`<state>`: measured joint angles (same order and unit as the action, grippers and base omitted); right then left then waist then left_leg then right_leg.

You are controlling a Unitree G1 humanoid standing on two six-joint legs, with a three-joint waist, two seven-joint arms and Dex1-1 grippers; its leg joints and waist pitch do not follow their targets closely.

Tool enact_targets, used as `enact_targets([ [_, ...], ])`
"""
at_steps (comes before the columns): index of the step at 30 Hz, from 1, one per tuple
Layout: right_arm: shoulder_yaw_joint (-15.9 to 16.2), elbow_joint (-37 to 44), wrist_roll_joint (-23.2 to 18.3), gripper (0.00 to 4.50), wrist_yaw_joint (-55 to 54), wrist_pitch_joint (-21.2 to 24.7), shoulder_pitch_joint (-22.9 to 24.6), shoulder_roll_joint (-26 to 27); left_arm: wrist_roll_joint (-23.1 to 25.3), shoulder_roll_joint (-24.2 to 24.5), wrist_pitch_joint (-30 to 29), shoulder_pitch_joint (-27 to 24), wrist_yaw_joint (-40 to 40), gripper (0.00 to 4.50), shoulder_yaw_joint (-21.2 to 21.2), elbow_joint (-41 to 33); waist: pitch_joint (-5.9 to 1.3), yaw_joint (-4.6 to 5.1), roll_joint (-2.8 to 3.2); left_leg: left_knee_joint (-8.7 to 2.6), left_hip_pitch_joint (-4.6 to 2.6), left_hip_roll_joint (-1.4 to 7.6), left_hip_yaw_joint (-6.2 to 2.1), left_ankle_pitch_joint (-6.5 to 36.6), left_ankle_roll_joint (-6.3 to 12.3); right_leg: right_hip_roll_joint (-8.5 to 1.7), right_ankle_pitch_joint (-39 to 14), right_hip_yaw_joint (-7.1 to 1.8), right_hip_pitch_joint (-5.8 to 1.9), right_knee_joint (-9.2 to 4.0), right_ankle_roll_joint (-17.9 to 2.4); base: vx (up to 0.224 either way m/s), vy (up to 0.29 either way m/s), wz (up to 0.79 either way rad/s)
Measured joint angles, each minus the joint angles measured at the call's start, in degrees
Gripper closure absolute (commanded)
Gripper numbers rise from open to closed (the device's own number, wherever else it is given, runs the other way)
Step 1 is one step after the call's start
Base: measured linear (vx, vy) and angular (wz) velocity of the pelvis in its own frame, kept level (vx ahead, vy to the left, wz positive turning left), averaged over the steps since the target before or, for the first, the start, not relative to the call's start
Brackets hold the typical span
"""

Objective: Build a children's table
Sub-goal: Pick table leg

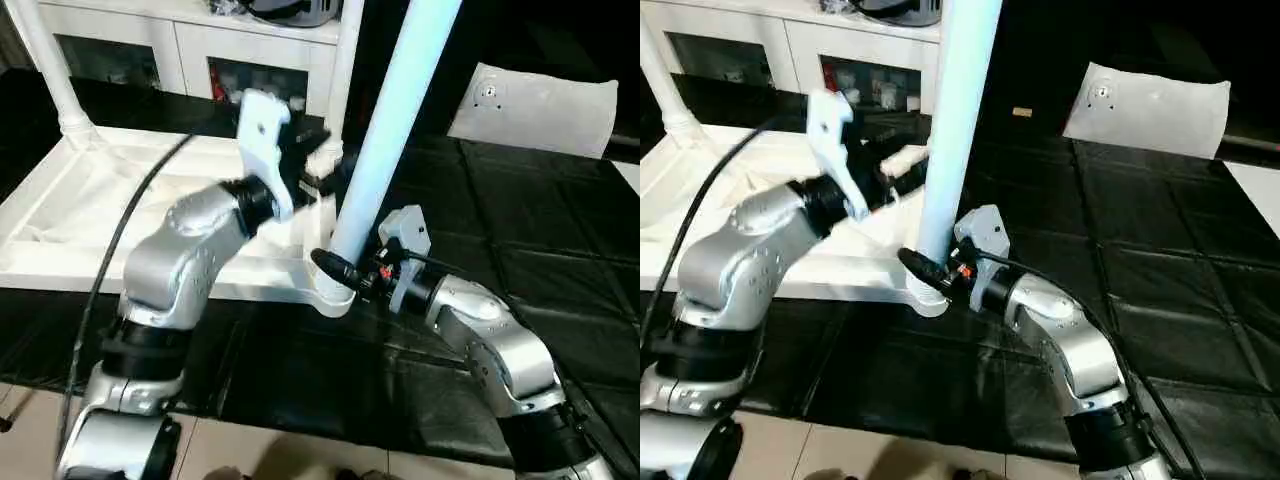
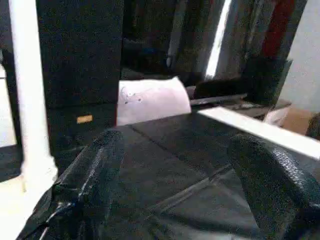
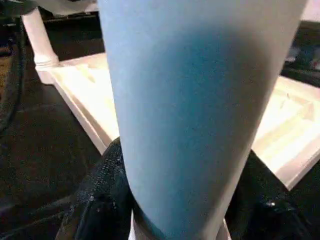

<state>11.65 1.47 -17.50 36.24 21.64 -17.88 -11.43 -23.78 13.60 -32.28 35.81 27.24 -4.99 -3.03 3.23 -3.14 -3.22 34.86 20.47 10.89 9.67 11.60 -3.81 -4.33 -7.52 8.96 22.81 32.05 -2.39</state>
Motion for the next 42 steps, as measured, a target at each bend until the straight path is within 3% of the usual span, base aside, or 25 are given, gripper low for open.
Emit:
enact_targets([
  [13, -1.3, -4.2, 1.7, 2.59, -2.6, -2.2, -0.6, 1.1, 3.5, -0.9, 0.1, -0.3, -1.2, 0.38, -3.3, -3.0, 0.00, 0.00, 0.00, -0.01, -0.01, 0.00, 0.01, 0.0, 0.00, 0.00, 0.0, -0.03, 0.00, 0.05, 0.0, 0.000, 0.000, 0.00],
  [20, -3.5, -4.9, 2.1, 2.59, -6.6, -4.7, -2.1, 4.1, 3.5, -4.2, 0.5, -0.4, -5.9, 0.38, -0.3, -3.0, 0.00, 0.51, 0.02, 0.01, -0.01, 0.00, 0.02, 0.0, 0.00, 0.00, 0.0, -0.03, 0.01, 0.05, 0.0, 0.000, 0.000, 0.00],
  [25, -8.6, -3.3, -0.4, 2.59, -11.7, 0.1, -2.6, 5.1, 4.6, -3.1, 2.9, -1.7, -11.4, 0.38, 6.2, -2.6, -0.02, 1.27, -0.05, 0.01, -0.04, 0.00, 0.01, 0.0, 0.00, 0.01, 0.0, -0.02, -0.01, 0.05, 0.0, 0.000, 0.000, 0.00],
  [28, -12.7, -1.5, -0.9, 2.59, -17.3, 4.3, -2.1, 5.9, 7.0, -1.5, 6.1, -5.3, -14.3, 0.38, 9.8, -1.4, -0.03, 1.57, -0.07, -0.01, 0.02, -0.01, 0.02, 0.0, 0.00, 0.02, 0.0, -0.03, 0.06, 0.05, 0.0, 0.000, 0.000, 0.00],
  [31, -15.5, 0.4, -1.4, 2.59, -22.2, 7.7, -0.2, 7.2, 9.5, 0.0, 4.2, -10.5, -17.4, 0.38, 11.4, -1.6, -0.05, 1.41, -0.09, -0.09, 0.05, -0.01, 0.02, 0.0, 0.00, 0.02, 0.0, -0.04, 0.12, 0.04, 0.0, 0.000, 0.000, 0.00],
  [33, -17.4, 2.8, -3.1, 2.59, -26.0, 12.2, 1.4, 9.7, 9.9, -0.1, 0.4, -15.3, -20.2, 0.38, 13.6, -2.0, -0.05, 1.48, -0.06, -0.13, 0.03, -0.02, 0.04, 0.0, 0.00, 0.02, 0.0, -0.06, 0.14, 0.05, 0.0, 0.000, 0.000, 0.00],
  [35, -18.2, 4.6, -3.3, 2.59, -28.6, 20.0, 1.5, 9.6, 9.9, -0.9, -0.1, -20.0, -21.0, 0.38, 14.3, -2.5, -0.05, 1.44, -0.09, -0.11, 0.08, -0.01, 0.04, 0.0, 0.00, 0.03, 0.0, -0.06, 0.16, 0.04, 0.0, 0.000, 0.000, 0.00],
  [37, -18.6, 4.8, -3.5, 2.59, -29.7, 23.5, 1.6, 9.6, 10.0, -1.1, -0.1, -22.0, -21.3, 0.38, 14.2, -2.9, -0.03, 1.13, -0.11, -0.09, 0.08, -0.01, 0.03, 0.0, -0.03, 0.03, 0.0, -0.05, 0.16, 0.04, 0.0, 0.000, 0.000, 0.00],
  [39, -18.5, 6.4, -6.6, 2.59, -29.2, 23.7, 3.2, 10.7, 10.6, -2.1, 0.9, -25.0, -22.0, 0.38, 14.2, -5.9, -0.04, 1.16, -0.10, -0.08, -0.06, -0.03, 0.04, 0.0, -0.02, 0.02, 0.0, -0.05, 0.05, 0.02, 0.0, 0.000, 0.000, 0.00],
  [42, -17.8, 7.5, -5.9, 2.59, -28.6, 18.8, 4.2, 10.9, 10.5, -3.5, 1.1, -26.4, -22.6, 0.38, 14.0, -7.1, -0.05, 1.21, -0.11, 0.02, -0.05, -0.01, 0.03, 0.0, -0.02, 0.02, 0.0, 0.02, -0.02, -0.11, 0.0, 0.000, 0.000, 0.00],
])
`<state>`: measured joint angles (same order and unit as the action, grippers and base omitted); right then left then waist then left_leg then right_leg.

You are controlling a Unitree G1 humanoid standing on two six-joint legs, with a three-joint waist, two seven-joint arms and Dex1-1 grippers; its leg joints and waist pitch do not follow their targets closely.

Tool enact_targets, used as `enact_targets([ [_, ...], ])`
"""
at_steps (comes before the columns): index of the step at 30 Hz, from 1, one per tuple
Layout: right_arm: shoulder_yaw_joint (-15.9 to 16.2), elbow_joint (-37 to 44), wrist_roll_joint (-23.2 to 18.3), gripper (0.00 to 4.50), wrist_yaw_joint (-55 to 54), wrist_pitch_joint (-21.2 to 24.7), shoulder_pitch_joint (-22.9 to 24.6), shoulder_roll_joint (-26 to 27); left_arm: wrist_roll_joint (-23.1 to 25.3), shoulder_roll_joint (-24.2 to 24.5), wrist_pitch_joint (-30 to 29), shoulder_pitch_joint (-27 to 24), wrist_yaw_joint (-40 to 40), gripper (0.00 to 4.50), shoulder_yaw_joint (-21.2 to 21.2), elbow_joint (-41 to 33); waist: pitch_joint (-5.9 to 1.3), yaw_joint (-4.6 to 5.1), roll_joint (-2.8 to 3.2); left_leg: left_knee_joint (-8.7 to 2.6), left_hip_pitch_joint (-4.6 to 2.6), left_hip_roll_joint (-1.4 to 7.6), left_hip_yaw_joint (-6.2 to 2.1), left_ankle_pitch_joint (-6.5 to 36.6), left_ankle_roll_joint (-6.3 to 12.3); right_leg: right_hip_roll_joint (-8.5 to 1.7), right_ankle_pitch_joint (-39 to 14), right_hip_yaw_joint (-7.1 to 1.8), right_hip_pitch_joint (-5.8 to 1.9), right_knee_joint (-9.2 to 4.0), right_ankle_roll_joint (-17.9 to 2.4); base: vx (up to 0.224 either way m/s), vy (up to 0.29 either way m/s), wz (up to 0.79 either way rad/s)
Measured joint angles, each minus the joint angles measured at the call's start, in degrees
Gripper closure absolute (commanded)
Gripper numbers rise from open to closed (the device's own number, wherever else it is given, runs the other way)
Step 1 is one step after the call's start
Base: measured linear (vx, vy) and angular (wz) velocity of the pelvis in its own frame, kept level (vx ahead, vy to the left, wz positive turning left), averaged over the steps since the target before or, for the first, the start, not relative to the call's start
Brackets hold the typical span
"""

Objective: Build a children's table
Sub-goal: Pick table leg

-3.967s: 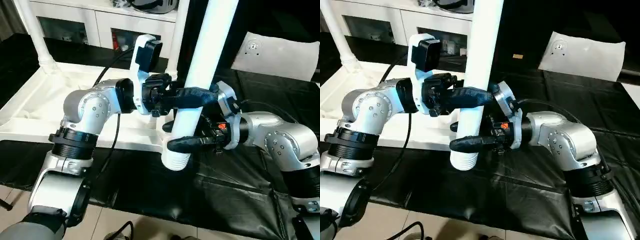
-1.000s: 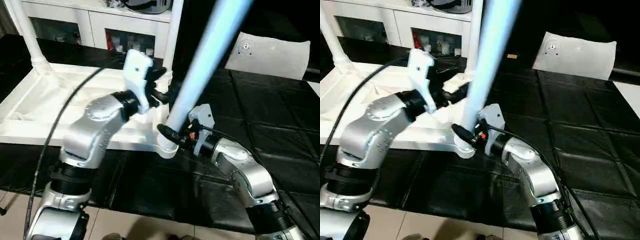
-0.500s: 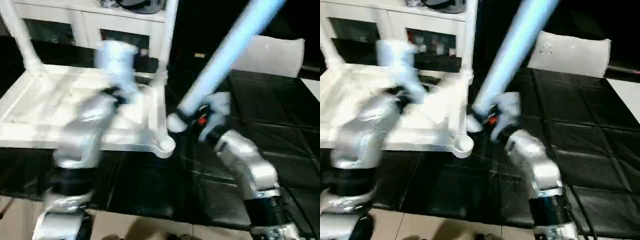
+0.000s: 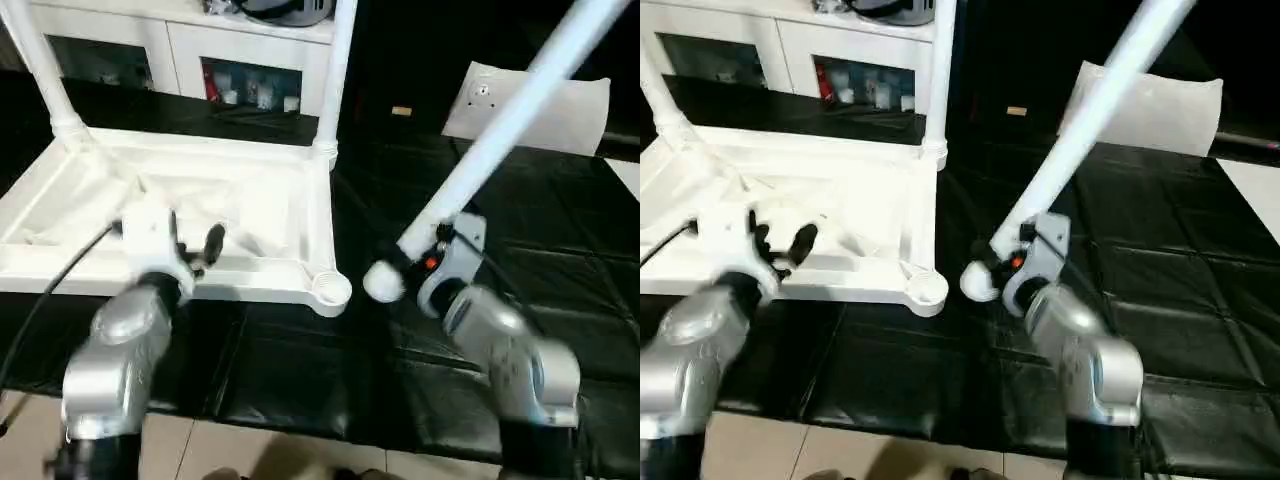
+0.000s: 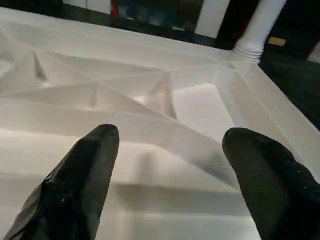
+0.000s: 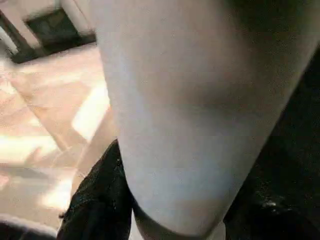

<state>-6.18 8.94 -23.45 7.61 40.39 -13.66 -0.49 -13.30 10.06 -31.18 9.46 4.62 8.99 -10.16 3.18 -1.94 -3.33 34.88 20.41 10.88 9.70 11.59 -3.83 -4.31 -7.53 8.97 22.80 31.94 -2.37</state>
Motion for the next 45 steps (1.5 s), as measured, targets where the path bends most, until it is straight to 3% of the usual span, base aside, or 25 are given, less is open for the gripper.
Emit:
enact_targets([
  [3, -1.3, 1.9, -0.8, 2.59, -0.5, -1.3, 0.2, 1.2, 0.5, -1.2, -0.1, -0.8, -1.5, 0.38, -0.5, -1.8, -0.03, 0.47, -0.07, 0.03, -0.03, 0.07, -0.09, 0.0, 0.01, 0.01, 0.0, 0.26, -0.21, -0.38, 0.1, 0.000, 0.000, 0.00],
  [8, -2.8, 2.4, -1.7, 2.59, -1.4, -0.9, 0.2, 2.9, 2.0, -1.1, 0.0, -0.9, -2.4, 0.38, -1.8, -3.0, 0.04, 2.09, 0.06, 0.01, -0.44, 0.32, -0.75, 0.0, 0.04, 0.06, 0.0, 1.32, -1.50, -1.60, 0.1, 0.000, 0.000, 0.00],
  [12, -4.4, 2.0, -2.2, 2.59, -1.7, -7.7, -0.4, 4.2, 3.1, -1.1, 0.5, -0.7, -2.4, 0.38, -2.7, -3.0, 0.04, 2.82, 0.06, 0.04, -0.42, 0.19, -0.87, 0.0, 0.04, -0.01, 0.0, 1.35, -1.59, -1.69, 0.1, 0.000, 0.000, 0.00],
  [14, -5.3, 1.9, -2.4, 2.59, -2.0, -8.2, -2.1, 4.0, 3.2, -1.1, 0.5, -0.4, -2.3, 0.38, -3.3, -3.0, 0.03, 3.17, 0.04, 0.04, -0.42, 0.16, -0.92, 0.0, 0.04, -0.01, 0.0, 1.37, -1.61, -1.73, 0.1, 0.000, 0.000, 0.00],
  [19, -3.0, 1.6, -0.4, 2.59, -1.1, -5.8, -1.1, 1.1, 3.4, -0.2, 0.4, -0.2, -1.2, 0.38, -4.3, -3.9, 0.01, 3.08, 0.04, 0.01, -0.40, 0.08, -1.02, 0.0, 0.05, -0.03, 0.0, 1.32, -1.62, -1.63, 0.1, 0.000, 0.000, 0.00],
  [21, -1.1, 1.6, 0.2, 2.59, -0.5, -5.4, 0.3, 0.1, 3.4, -0.2, 0.4, -0.2, -1.0, 0.38, -4.5, -3.9, 0.00, 2.25, -0.02, 0.01, -0.30, -0.15, -0.78, 0.1, 0.14, -0.29, 0.0, 0.92, -1.45, -1.26, 0.1, 0.000, 0.000, 0.00],
  [22, -0.3, 1.6, 0.7, 2.59, -0.3, -5.3, 0.9, -0.4, 3.4, -0.2, 0.4, -0.2, -0.8, 0.38, -4.5, -3.9, -0.09, 1.64, -0.14, 0.03, -0.70, -0.23, -0.10, 0.2, 0.31, -0.36, 0.0, 0.16, -0.96, -0.84, 0.1, 0.000, 0.000, 0.00],
  [24, 0.2, 1.6, 0.9, 2.59, -0.1, -4.8, 1.5, -0.7, 3.6, 0.1, 0.4, -0.2, -0.7, 0.38, -4.5, -3.8, -0.11, -0.67, -0.50, 0.29, -1.30, -0.97, 1.63, 0.7, 1.04, -0.06, 0.0, -3.49, 0.30, 0.56, 0.6, 0.019, 0.058, -0.37],
  [25, 0.1, 1.6, 0.7, 2.59, -0.1, -4.7, 1.9, -0.5, 3.7, 0.1, 0.4, -0.2, -0.7, 0.38, -4.5, -3.7, -0.07, -1.82, -0.48, 1.25, -1.37, -1.59, 1.63, 1.3, 1.65, 0.13, 0.0, -5.30, 0.64, 1.27, 1.0, 0.023, 0.073, -0.49],
  [26, -0.1, 1.6, 0.7, 2.59, -0.1, -4.6, 2.4, -0.5, 4.1, 0.2, 0.4, -0.1, -0.8, 0.38, -4.7, -3.8, -0.09, -3.11, -0.18, 2.54, -1.47, -2.11, 0.82, 2.6, 1.85, 0.84, 0.0, -7.56, 0.87, 1.85, 1.7, 0.011, 0.112, -0.58],
  [27, -0.1, 1.6, 0.7, 2.59, -0.1, -4.6, 2.4, -0.5, 4.4, 0.6, 0.3, -0.1, -0.9, 0.38, -4.7, -3.9, -0.05, -3.31, 0.11, 3.10, -1.43, -2.34, 0.28, 3.4, 1.49, 1.45, 0.0, -8.93, 1.11, 2.21, 2.3, -0.017, 0.149, -0.58],
  [28, 0.2, 1.7, 0.8, 2.59, -0.1, -4.6, 2.5, -0.4, 4.7, 1.1, 0.3, -0.1, -1.1, 0.38, -4.7, -3.9, -0.11, -3.07, 0.03, 3.49, -1.62, -2.54, 0.75, 4.0, 1.51, 1.97, -0.2, -10.12, 1.42, 2.15, 2.6, -0.017, 0.149, -0.58],
  [29, 0.8, 1.7, 0.8, 2.59, 0.0, -4.5, 2.4, -0.2, 5.4, 1.7, 0.3, -0.1, -1.2, 0.38, -4.6, -3.8, -0.23, -2.47, -0.15, 3.44, -1.61, -2.46, 2.15, 3.9, 1.83, 2.22, -1.1, -10.54, 2.52, 2.25, 2.1, -0.046, 0.177, -0.43],
  [30, 1.2, 1.8, 0.8, 2.59, 0.1, -4.5, 2.2, -0.1, 5.7, 2.2, 0.3, -0.1, -1.2, 0.38, -4.4, -3.7, -0.38, -2.00, -0.39, 3.47, -1.56, -2.34, 2.78, 4.0, 1.95, 1.91, -1.7, -10.23, 2.75, 2.43, 1.8, -0.073, 0.171, -0.37],
  [31, 1.8, 2.0, 0.8, 2.59, 0.3, -4.5, 2.2, 0.0, 6.2, 2.6, 0.3, 0.0, -1.3, 0.38, -4.2, -3.6, -0.69, -1.13, -0.54, 3.53, -1.00, -2.21, 3.10, 4.0, 2.23, 0.98, -2.6, -8.96, 2.66, 3.18, 1.2, -0.088, 0.209, -0.25],
  [32, 2.0, 2.0, 0.8, 2.59, 0.4, -4.5, 2.3, -0.2, 6.3, 2.6, 0.3, 0.2, -1.5, 0.38, -4.1, -3.7, -0.69, 0.22, -0.10, 3.53, -0.58, -2.09, 2.22, 3.8, 2.41, 0.62, -2.8, -7.59, 2.00, 3.32, 0.6, -0.060, 0.115, -0.10],
  [34, 2.1, 2.1, 0.7, 2.59, 0.8, -4.5, 2.0, -0.5, 6.1, 1.1, 0.2, 0.0, -2.0, 0.38, -3.6, -4.5, -0.91, 1.55, -0.18, 3.17, 0.20, -1.00, 1.73, 3.1, 2.34, 1.04, -2.8, -5.52, 0.48, 5.39, 0.6, 0.000, 0.000, 0.00],
  [35, 2.3, 2.2, 0.5, 2.59, 1.5, -4.5, 2.0, -0.4, 5.9, 0.4, 0.3, 0.0, -2.4, 0.38, -3.3, -4.9, -1.19, 1.95, -0.58, 2.50, 0.98, -0.71, 1.38, 2.4, 2.56, 1.11, -4.0, -4.85, -0.04, 6.04, 0.8, 0.000, 0.000, 0.00],
  [37, 2.7, 2.2, 0.5, 2.59, 1.9, -4.6, 1.7, -0.4, 5.8, 0.0, 0.2, -0.1, -2.6, 0.38, -3.2, -5.1, -1.80, 2.51, -1.70, 2.47, 2.40, -0.53, 1.32, 1.3, 2.72, 0.95, -5.8, -5.18, -0.10, 4.91, 2.0, -0.055, -0.082, -0.03],
  [38, 2.7, 2.1, 0.6, 2.59, 2.0, -4.6, 2.0, -0.8, 5.8, -0.3, 0.1, -0.2, -2.6, 0.38, -3.6, -5.0, -1.75, 2.26, -1.78, 2.25, 2.96, -0.73, 1.37, 0.7, 3.02, 1.08, -5.6, -5.20, 0.48, 5.33, 1.8, -0.077, -0.112, -0.04],
  [41, 2.3, 1.4, 1.0, 2.59, 2.1, -4.9, 2.5, -1.9, 5.7, -0.8, -0.1, -0.4, -2.6, 0.38, -5.0, -5.3, -1.58, 1.04, -1.75, 0.42, 2.09, -0.91, 0.73, -0.2, 1.79, 1.24, -5.4, -5.17, 0.41, 5.13, 1.7, -0.098, -0.130, -0.02],
  [45, 3.8, 1.4, 2.0, 2.59, 2.9, -7.2, 2.4, -2.4, 6.3, -0.1, -0.1, -1.0, -2.6, 0.38, -4.7, -5.8, -1.12, 0.12, -1.19, 0.37, 1.49, -0.76, 0.19, -0.6, 1.15, 1.52, -5.3, -4.89, -0.15, 5.04, 1.6, -0.076, -0.032, 0.00],
])
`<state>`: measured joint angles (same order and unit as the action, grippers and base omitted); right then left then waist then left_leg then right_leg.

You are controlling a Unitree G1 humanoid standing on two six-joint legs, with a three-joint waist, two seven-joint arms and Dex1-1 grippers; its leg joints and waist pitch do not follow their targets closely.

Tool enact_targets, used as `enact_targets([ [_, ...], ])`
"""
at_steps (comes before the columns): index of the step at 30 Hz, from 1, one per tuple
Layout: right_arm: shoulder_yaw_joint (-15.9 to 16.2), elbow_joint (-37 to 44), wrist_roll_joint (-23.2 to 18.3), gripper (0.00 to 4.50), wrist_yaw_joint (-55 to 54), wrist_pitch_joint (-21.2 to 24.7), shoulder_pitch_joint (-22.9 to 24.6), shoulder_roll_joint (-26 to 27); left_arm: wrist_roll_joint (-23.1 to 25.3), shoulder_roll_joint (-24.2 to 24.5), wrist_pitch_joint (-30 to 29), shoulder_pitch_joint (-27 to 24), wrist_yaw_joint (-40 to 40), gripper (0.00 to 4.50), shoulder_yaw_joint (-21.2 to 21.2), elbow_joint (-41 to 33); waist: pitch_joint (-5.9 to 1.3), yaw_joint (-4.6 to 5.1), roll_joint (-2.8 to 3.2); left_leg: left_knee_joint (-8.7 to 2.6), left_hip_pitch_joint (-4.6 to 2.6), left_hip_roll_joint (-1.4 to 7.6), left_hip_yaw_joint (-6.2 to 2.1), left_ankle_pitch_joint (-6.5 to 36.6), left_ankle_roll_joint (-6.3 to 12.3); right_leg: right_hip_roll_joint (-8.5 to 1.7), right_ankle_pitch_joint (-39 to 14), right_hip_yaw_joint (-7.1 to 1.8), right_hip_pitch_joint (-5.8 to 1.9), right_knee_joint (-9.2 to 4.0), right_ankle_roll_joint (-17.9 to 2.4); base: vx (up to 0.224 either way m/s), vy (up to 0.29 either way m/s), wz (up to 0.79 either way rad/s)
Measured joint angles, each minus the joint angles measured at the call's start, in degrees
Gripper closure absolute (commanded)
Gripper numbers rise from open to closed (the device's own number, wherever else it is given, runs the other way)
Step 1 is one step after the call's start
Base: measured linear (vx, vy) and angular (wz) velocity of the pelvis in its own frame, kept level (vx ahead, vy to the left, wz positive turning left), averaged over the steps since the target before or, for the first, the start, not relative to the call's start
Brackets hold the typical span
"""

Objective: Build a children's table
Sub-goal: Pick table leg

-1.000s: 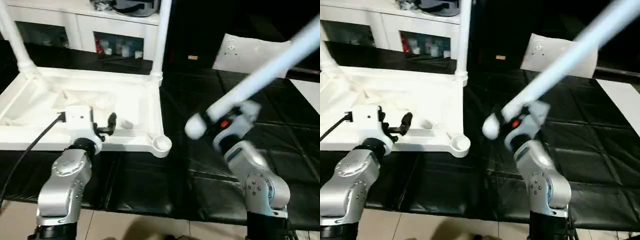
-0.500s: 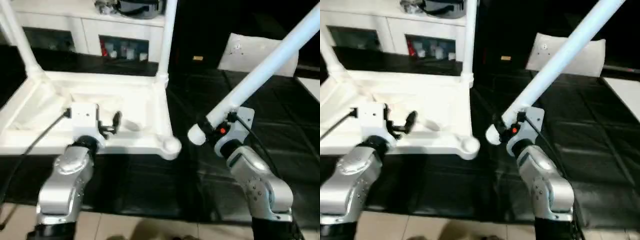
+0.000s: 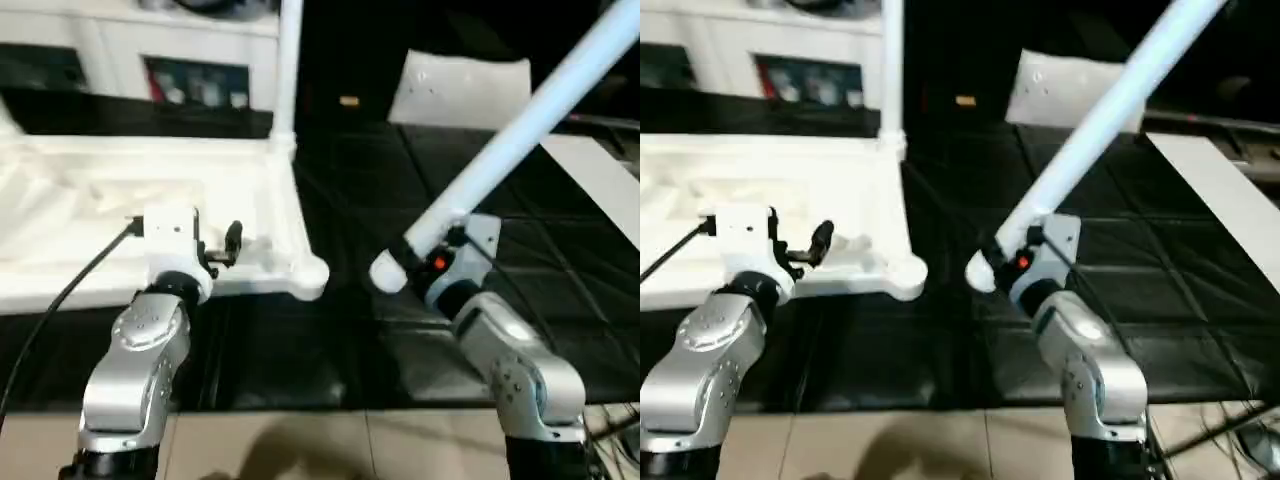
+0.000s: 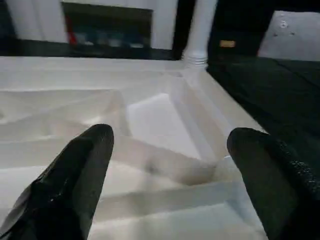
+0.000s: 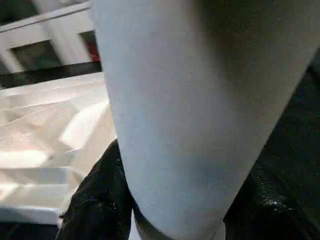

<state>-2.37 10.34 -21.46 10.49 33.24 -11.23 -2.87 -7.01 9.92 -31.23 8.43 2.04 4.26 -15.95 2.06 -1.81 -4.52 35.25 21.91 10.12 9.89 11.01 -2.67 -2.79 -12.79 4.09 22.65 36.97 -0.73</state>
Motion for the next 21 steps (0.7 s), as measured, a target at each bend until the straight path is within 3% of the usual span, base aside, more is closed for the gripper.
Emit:
enact_targets([
  [5, 1.4, -0.2, 1.3, 2.59, 0.9, -1.0, 0.0, -0.1, 1.0, 2.7, 0.2, -0.7, 2.4, 0.38, -0.9, -0.1, 0.59, -0.15, 0.87, -0.01, -0.01, -0.08, -0.23, 0.0, -0.04, -0.03, 0.0, 0.14, -0.69, -1.11, 0.0, -0.059, 0.027, 0.01],
  [13, 3.0, -0.6, 1.3, 2.59, 5.6, -3.7, 0.1, -2.3, -1.0, 6.4, 0.8, -0.5, 10.7, 0.02, -3.4, 0.5, 0.54, -0.21, 0.78, 0.03, 0.02, -0.71, 0.14, -0.1, 0.11, -0.60, 0.7, -0.32, -0.89, -1.96, 0.4, -0.011, 0.034, -0.03],
  [17, 2.9, -2.4, 1.9, 2.59, 7.2, -10.1, 0.0, -1.3, 1.1, 11.2, 5.5, 3.7, 17.3, 0.00, -7.5, 7.4, 0.61, -0.58, 0.79, 0.03, 0.05, -0.76, 0.17, -0.2, 0.20, -0.62, 1.0, -0.40, -0.79, -1.89, 0.5, 0.000, 0.000, 0.00],
  [21, 2.2, -2.8, 1.8, 2.59, 7.4, -10.8, -0.8, -1.4, 2.4, 13.6, 8.9, 9.2, 22.4, 0.00, -9.7, 14.8, 0.64, -0.34, 0.89, 0.03, 0.04, -0.76, 0.17, -0.2, 0.20, -0.62, 1.7, -0.41, -0.77, -1.90, 0.4, 0.000, 0.000, 0.00],
])
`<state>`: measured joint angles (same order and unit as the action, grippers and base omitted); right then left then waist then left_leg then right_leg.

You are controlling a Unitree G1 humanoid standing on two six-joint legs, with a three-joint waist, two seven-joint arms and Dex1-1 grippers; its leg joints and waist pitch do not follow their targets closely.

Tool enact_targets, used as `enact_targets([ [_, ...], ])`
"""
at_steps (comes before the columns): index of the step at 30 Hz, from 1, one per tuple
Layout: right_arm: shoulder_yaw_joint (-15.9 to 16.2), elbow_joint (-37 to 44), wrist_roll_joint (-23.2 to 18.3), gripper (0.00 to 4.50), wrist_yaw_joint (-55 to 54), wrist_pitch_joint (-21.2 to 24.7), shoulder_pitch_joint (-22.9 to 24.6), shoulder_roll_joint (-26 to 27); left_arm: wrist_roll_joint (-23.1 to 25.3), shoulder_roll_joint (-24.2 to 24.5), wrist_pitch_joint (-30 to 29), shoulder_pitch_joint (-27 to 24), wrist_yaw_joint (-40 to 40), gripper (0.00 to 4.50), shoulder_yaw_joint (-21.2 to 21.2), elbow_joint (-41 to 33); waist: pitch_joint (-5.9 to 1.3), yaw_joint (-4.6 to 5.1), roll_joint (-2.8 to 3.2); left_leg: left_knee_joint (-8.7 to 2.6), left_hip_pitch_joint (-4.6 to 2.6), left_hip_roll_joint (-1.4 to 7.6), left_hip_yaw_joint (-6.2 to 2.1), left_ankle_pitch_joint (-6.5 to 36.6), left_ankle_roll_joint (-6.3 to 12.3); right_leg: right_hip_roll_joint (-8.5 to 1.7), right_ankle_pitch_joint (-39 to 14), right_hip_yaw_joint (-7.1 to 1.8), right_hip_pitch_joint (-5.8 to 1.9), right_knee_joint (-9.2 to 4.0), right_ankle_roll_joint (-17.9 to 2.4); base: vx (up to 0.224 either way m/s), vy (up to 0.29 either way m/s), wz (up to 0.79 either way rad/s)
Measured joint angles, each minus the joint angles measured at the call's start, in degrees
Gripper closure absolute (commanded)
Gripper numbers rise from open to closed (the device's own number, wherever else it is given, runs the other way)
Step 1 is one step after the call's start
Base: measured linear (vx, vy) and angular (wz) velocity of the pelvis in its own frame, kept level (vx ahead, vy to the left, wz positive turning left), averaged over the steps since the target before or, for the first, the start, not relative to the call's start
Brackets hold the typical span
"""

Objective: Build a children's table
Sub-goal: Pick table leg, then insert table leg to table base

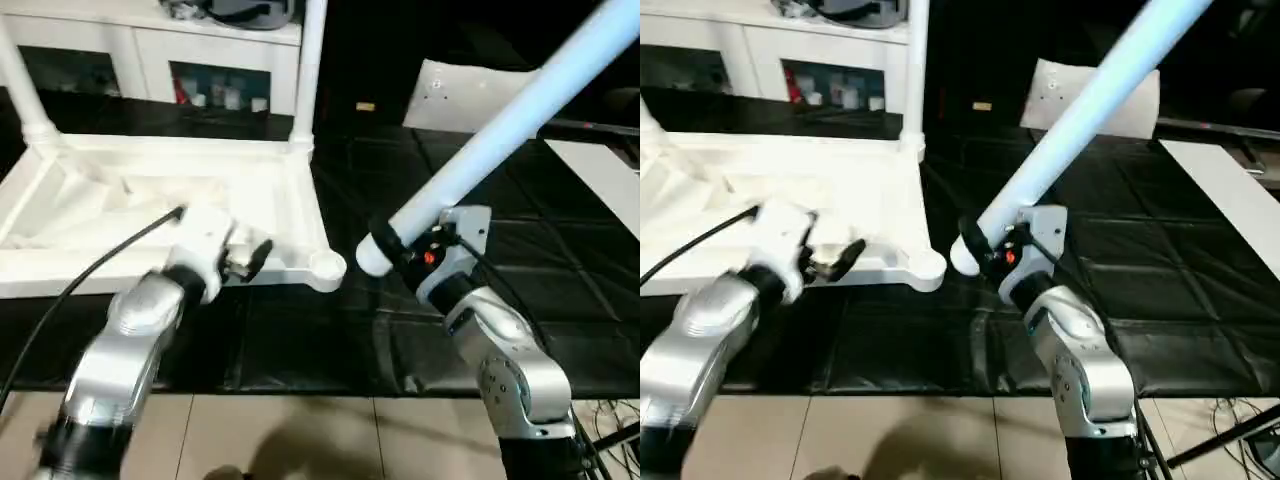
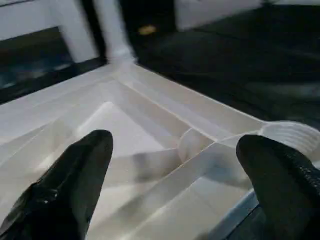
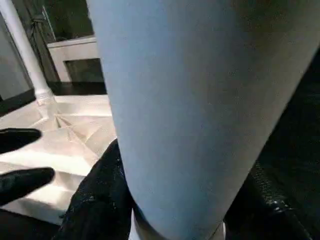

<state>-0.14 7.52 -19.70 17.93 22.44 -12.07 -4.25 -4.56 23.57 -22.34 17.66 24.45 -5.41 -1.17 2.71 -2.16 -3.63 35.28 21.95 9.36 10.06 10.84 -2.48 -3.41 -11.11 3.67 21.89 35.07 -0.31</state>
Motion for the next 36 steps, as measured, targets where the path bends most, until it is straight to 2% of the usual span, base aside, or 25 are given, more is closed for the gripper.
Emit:
enact_targets([
  [5, -0.8, -1.1, -0.5, 2.59, 1.0, 2.2, -0.4, -2.6, -0.3, 1.2, 3.9, 4.0, 6.7, 0.00, -1.5, 6.0, 0.06, 0.10, 0.16, -0.10, -0.01, 0.18, -0.01, 0.0, -0.01, 0.13, 0.4, 0.08, 0.12, 0.05, 0.0, 0.000, 0.000, 0.00],
  [7, -0.8, -1.2, -0.5, 2.59, 1.5, 1.9, -0.3, -2.8, -0.3, 2.3, 4.9, 5.1, 10.3, 0.37, -3.0, 8.2, 0.12, 0.09, 0.26, -0.29, 0.03, 0.20, 0.01, -0.1, -0.09, 0.15, 0.4, 0.09, 0.24, 0.05, 0.0, 0.000, 0.000, 0.00],
  [8, -0.7, -1.2, -0.5, 2.59, 2.2, 1.5, -0.3, -3.3, -0.3, 3.8, 6.5, 7.0, 14.6, 0.40, -4.8, 11.1, 0.18, 0.00, 0.35, -0.38, 0.04, 0.20, 0.01, -0.2, -0.01, 0.17, 0.4, 0.10, 0.28, 0.05, -0.1, 0.000, 0.000, 0.00],
  [12, -0.6, -1.1, -0.5, 2.59, 3.8, 1.1, 0.2, -4.2, -0.2, 7.4, 9.5, 11.5, 25.6, 0.70, -7.5, 16.8, 0.21, 0.02, 0.59, -0.63, 0.00, 0.19, 0.11, -0.3, 0.11, 0.18, 0.4, 0.09, 0.36, 0.03, -0.4, 0.000, 0.000, 0.00],
  [17, -0.1, -1.1, -0.7, 2.59, 5.0, 1.4, 0.6, -4.8, 0.4, 8.0, 11.6, 14.7, 34.3, 1.10, -10.8, 24.1, 0.42, -0.22, 1.29, -0.64, -0.01, 0.19, 0.19, -0.3, 0.12, 0.16, 0.3, 0.06, 0.37, 0.02, -0.5, 0.000, 0.000, 0.00],
  [24, 0.8, -1.0, -0.8, 2.59, 6.3, 2.7, 1.4, -5.6, 3.3, 7.2, 17.1, 21.5, 38.6, 1.58, -13.1, 35.1, 0.49, -0.93, 1.41, -0.67, -0.10, 0.19, 0.19, -0.3, 0.11, 0.15, 0.4, 0.06, 0.32, 0.05, -0.6, 0.000, 0.000, 0.00],
  [31, 1.7, -1.0, -0.7, 2.59, 6.9, 3.6, 2.0, -6.1, 5.6, 6.0, 20.6, 24.5, 40.6, 2.06, -14.4, 44.7, 0.49, -1.19, 1.41, -0.68, -0.16, 0.20, 0.19, -0.3, 0.11, 0.14, 0.4, 0.07, 0.28, 0.05, -0.6, 0.000, 0.000, 0.00],
  [33, 1.8, -1.0, -0.7, 2.59, 7.2, 3.7, 2.0, -6.3, 5.8, 5.2, 21.4, 25.8, 41.4, 2.37, -14.6, 47.4, 0.49, -1.27, 1.42, -0.68, -0.15, 0.19, 0.19, -0.3, 0.11, 0.14, 0.4, 0.07, 0.27, 0.03, -0.6, 0.000, 0.000, 0.00],
  [36, 1.8, -0.9, -0.7, 2.59, 7.2, 3.7, 2.0, -6.5, 6.2, 5.0, 22.2, 27.4, 42.5, 2.42, -14.6, 50.4, 0.50, -1.32, 1.42, -0.68, -0.15, 0.19, 0.20, -0.3, 0.11, 0.13, 0.4, 0.07, 0.26, 0.02, -0.6, 0.000, 0.000, 0.00],
])
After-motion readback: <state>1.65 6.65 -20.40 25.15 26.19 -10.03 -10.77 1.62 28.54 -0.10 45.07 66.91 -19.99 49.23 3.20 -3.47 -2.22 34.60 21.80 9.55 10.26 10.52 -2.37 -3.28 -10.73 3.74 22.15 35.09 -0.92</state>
